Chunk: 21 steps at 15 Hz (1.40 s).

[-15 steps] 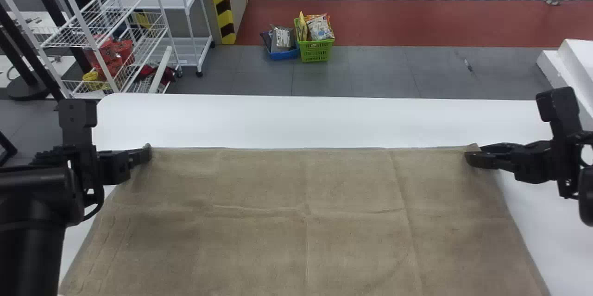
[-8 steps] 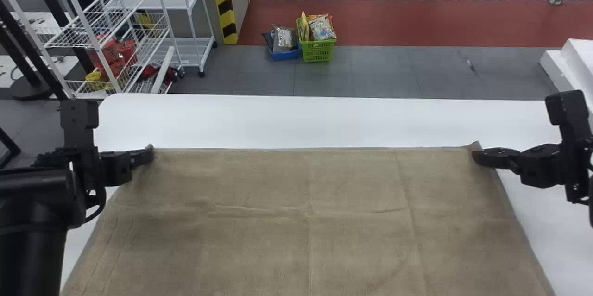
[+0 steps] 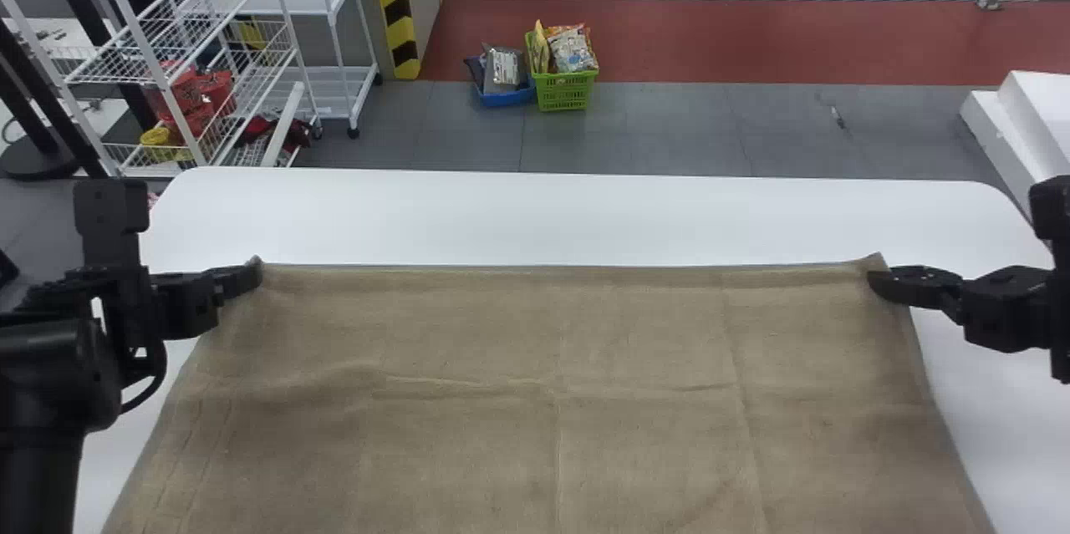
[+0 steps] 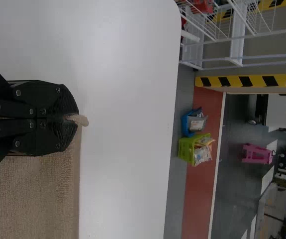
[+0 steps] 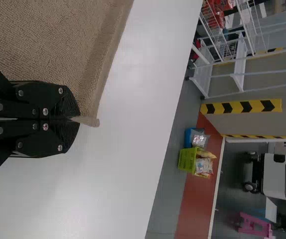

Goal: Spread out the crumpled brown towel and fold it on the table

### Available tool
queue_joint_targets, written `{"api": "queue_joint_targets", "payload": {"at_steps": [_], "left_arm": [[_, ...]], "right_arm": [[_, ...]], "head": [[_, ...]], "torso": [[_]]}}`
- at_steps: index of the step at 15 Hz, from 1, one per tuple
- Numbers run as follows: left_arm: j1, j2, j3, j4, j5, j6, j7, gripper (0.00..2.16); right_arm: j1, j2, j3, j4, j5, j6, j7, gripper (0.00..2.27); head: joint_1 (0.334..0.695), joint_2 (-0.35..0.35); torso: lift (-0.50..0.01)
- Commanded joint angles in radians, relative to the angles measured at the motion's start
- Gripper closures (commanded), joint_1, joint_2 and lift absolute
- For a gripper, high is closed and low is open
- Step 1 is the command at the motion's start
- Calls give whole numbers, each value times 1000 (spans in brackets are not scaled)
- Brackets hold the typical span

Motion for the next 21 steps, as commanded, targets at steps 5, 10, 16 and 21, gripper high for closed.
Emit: {"api": "queue_joint_targets", "payload": {"at_steps": [5,10,16,21], "left_arm": [[59,-3,33,-108,78,36,-1,1183],[165,-12,88,-265,178,51,-2,1183],[279,-27,165,-401,291,32,-35,1183],[337,-62,272,-410,403,-96,-116,1183]], "right_arm": [[82,6,-44,-132,-76,-41,31,1440],[148,12,-85,-219,-158,-44,60,1440],[221,14,-134,-276,-242,-97,120,1440],[333,29,-183,-343,-322,-192,158,1440]], "head": [[695,22],[695,23],[695,22],[695,30]], "torso": [[-127],[-127],[-127],[-127]]}}
